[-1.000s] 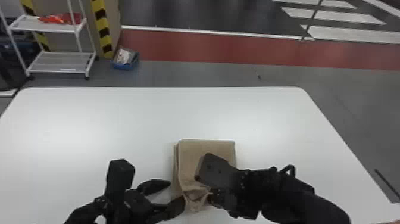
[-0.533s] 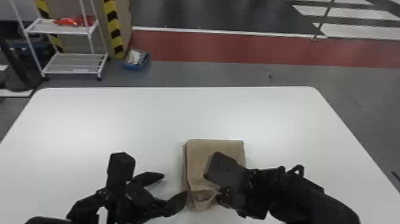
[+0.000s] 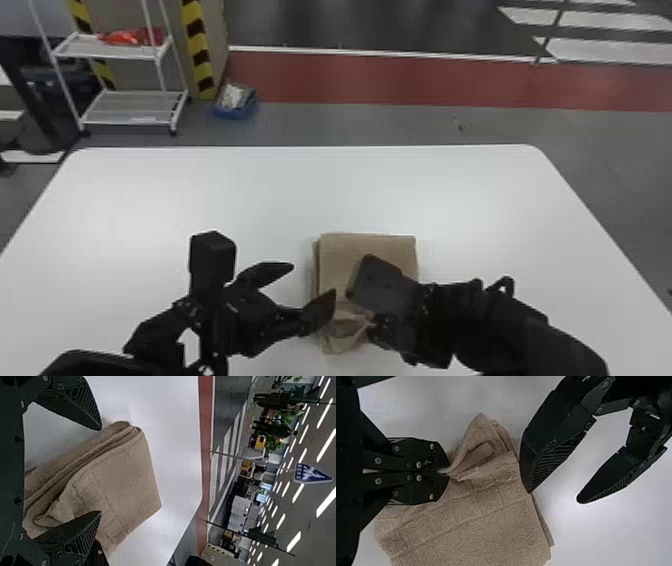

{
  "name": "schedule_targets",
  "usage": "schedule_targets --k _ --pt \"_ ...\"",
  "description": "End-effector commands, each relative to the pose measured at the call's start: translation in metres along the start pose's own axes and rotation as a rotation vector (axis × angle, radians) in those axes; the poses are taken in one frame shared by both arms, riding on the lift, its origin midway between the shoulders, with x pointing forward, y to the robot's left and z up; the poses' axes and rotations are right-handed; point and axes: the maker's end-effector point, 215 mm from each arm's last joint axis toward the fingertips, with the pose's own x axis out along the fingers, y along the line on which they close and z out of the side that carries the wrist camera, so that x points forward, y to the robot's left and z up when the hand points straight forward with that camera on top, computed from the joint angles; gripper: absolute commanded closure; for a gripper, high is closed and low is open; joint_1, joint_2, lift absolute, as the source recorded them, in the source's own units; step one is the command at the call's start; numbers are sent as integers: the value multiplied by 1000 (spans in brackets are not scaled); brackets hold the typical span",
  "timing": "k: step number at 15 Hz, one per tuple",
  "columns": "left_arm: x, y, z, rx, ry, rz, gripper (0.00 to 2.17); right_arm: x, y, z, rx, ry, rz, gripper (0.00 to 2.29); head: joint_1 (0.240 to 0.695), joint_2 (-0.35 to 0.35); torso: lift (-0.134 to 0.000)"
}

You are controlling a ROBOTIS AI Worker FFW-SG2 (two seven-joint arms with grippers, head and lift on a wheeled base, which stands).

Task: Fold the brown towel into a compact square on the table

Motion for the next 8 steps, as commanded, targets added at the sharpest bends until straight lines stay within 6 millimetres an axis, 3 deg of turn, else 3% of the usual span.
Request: schedule_targets --k 1,3,8 --pt "7 -14 -1 12 4 -10 154 0 1 0 0 0 4 1295 695 -102 -125" --pt "21 -19 -3 47 -7 -3 157 1 2 1 -2 -1 7 1295 695 -126 -125" --pt "44 -2 -15 72 24 27 262 2 3 1 -4 -1 10 1295 695 -151 -125"
